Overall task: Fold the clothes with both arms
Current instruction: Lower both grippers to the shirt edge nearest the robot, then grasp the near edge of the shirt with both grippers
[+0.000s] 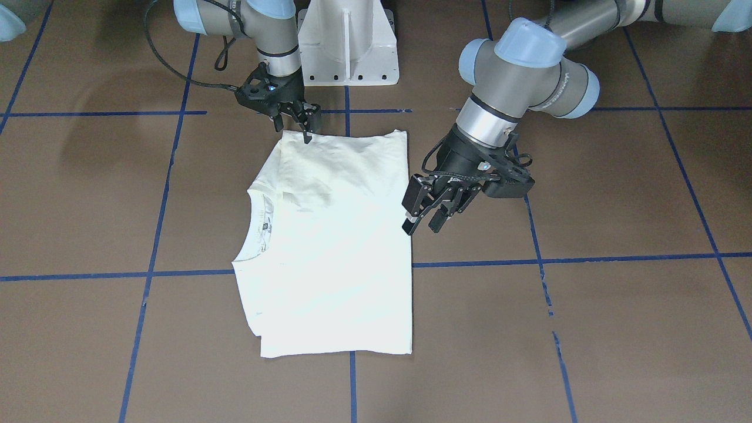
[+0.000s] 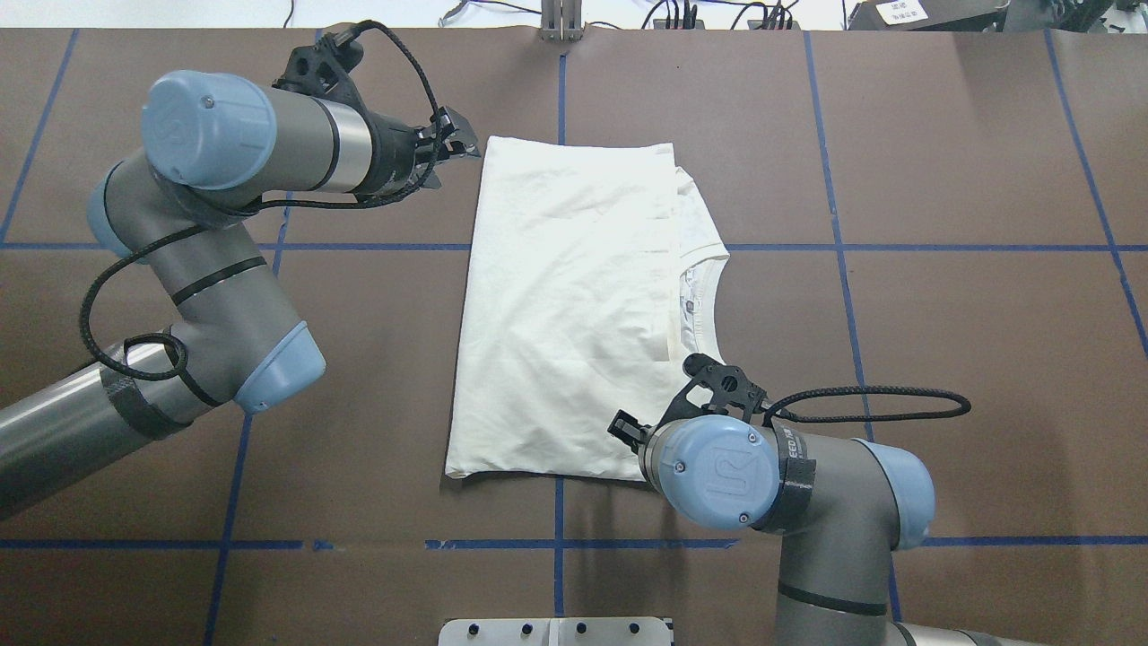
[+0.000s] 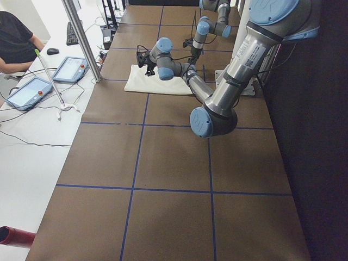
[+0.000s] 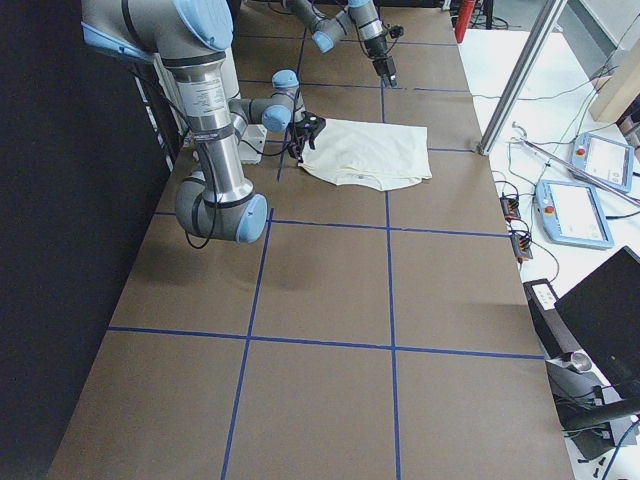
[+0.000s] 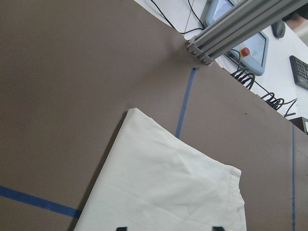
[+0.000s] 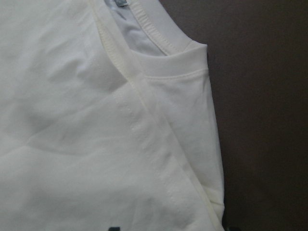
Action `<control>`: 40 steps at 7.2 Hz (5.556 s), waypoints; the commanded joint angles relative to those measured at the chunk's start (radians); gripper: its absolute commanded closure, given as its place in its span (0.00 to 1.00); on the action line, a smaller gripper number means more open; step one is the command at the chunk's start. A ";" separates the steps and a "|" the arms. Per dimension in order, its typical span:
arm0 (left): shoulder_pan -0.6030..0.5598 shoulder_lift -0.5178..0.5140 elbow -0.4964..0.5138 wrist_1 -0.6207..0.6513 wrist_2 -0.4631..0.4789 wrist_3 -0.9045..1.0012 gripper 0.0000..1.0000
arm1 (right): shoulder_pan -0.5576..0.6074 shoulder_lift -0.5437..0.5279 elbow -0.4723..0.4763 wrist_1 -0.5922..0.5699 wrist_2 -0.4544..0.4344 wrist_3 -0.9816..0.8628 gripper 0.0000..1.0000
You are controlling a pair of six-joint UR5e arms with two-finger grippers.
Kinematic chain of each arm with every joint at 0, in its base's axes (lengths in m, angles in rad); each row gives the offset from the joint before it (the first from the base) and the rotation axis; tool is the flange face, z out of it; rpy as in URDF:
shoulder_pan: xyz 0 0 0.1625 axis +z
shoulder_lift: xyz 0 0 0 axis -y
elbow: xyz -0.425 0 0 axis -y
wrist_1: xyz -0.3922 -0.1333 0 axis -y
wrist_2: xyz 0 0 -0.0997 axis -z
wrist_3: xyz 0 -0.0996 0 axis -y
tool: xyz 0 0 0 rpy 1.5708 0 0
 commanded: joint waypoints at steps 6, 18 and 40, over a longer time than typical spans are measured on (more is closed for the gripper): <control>0.002 -0.002 -0.002 0.001 0.000 -0.023 0.33 | -0.017 -0.039 -0.035 0.012 -0.044 0.165 0.32; 0.245 0.176 -0.323 0.125 0.018 -0.103 0.19 | -0.015 -0.095 0.095 0.014 -0.024 0.147 1.00; 0.512 0.281 -0.296 0.181 0.181 -0.270 1.00 | -0.010 -0.085 0.100 0.014 -0.007 0.147 1.00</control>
